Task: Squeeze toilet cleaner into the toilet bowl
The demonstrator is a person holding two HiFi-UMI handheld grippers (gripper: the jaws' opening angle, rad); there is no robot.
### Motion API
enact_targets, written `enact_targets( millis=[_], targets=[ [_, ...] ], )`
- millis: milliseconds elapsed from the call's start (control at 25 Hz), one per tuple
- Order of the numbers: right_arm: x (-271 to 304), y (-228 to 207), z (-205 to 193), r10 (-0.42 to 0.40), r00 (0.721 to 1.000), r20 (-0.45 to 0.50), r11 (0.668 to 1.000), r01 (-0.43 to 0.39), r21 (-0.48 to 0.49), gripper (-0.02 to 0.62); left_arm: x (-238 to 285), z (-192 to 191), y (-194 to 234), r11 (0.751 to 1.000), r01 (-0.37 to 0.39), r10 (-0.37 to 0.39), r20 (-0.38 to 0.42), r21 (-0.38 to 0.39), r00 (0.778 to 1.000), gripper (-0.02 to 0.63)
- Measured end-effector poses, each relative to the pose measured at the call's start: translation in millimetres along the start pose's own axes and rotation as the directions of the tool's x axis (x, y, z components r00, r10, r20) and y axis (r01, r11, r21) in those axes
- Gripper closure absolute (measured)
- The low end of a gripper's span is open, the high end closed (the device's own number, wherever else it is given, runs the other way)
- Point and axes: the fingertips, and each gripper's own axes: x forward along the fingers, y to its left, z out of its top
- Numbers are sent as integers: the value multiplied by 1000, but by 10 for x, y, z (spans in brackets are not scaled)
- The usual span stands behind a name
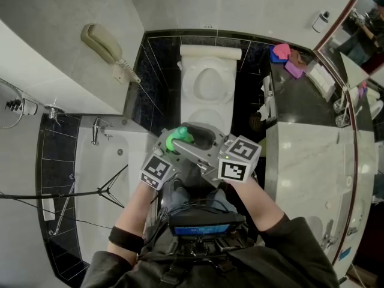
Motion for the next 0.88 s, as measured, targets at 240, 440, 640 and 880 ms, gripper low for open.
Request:
enact_targets(
  millis=[240, 440, 640, 880],
  targets=[
    [66, 17, -19, 5, 1000, -5, 1000, -5, 27, 443, -16, 42, 28, 1000, -5, 5, 7, 19, 1000, 417],
    [50, 26, -13, 11, 1000, 18, 1000, -12, 27, 440, -27, 67, -5, 1000, -2, 2, 12, 1, 1000, 417],
    [34, 51, -26, 35, 999, 5, 999, -34, -5, 440, -42, 44, -71, 998, 54, -54, 8, 10, 999, 417],
    [-38, 178, 18, 128, 992, -21, 984, -130, -118, 439, -102, 135, -278, 979, 201, -201, 8, -17, 979, 418]
  ],
)
